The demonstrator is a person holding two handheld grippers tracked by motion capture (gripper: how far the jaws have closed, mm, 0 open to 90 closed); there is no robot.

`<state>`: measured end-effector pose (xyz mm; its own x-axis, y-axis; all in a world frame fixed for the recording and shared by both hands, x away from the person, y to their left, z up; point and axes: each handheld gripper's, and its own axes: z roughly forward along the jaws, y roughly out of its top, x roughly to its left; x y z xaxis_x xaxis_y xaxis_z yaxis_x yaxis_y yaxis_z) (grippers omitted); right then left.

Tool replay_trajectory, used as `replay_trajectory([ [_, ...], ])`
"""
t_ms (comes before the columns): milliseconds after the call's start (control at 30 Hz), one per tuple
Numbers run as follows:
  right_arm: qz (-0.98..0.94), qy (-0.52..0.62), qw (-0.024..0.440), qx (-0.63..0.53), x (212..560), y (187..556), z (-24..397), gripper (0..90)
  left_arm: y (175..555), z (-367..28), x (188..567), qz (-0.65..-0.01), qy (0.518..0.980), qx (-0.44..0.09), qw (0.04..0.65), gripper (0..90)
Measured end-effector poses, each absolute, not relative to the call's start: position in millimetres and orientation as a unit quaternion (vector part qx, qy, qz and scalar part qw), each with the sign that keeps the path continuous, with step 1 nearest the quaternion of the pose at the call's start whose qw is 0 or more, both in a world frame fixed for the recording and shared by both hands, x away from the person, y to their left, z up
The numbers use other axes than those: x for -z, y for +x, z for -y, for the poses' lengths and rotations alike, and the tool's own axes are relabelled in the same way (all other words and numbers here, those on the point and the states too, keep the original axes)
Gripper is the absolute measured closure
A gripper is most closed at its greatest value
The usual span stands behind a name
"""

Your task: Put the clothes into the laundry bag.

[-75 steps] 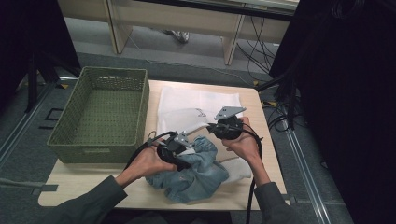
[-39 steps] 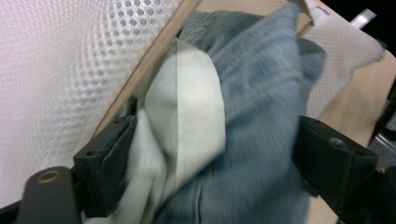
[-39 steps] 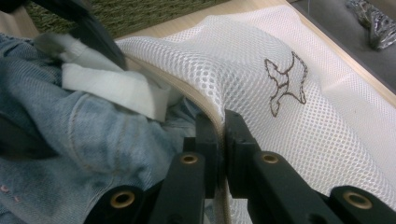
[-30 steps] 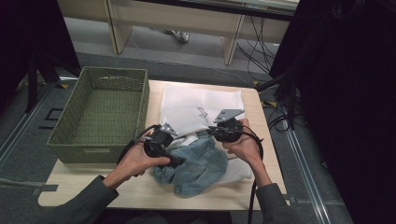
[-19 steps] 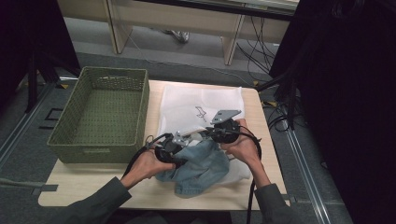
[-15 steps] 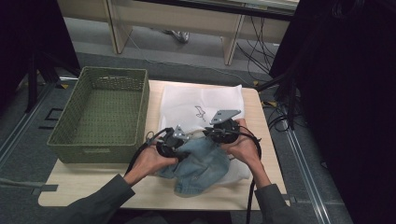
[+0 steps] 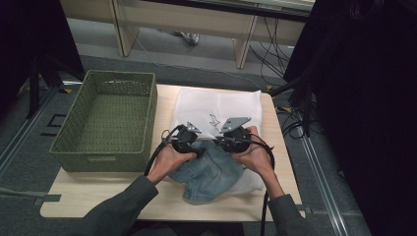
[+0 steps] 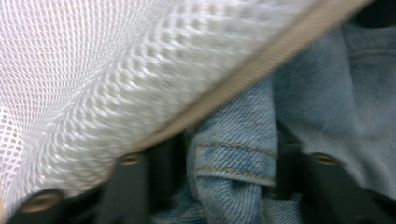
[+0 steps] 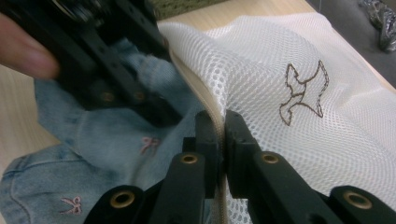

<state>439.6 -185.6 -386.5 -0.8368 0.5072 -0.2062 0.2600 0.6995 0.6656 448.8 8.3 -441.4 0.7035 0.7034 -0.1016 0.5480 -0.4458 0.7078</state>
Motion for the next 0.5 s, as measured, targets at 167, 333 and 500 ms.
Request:
replay_trajectory([
  [167,-0.902,0.216,0.193,-0.321,387.2,440.3,187.0,86.5,420.9,-31.7,424.4,-0.355,0.846,-0.112,0.382,22.3],
  [333,-0.901,0.217,0.195,-0.321,387.2,440.6,188.2,86.5,395.8,-65.7,422.4,-0.351,0.853,-0.12,0.366,17.3],
  [500,-0.901,0.217,0.196,-0.321,386.7,440.4,186.5,86.4,388.2,-78.5,449.1,-0.352,0.866,-0.072,0.349,18.7],
])
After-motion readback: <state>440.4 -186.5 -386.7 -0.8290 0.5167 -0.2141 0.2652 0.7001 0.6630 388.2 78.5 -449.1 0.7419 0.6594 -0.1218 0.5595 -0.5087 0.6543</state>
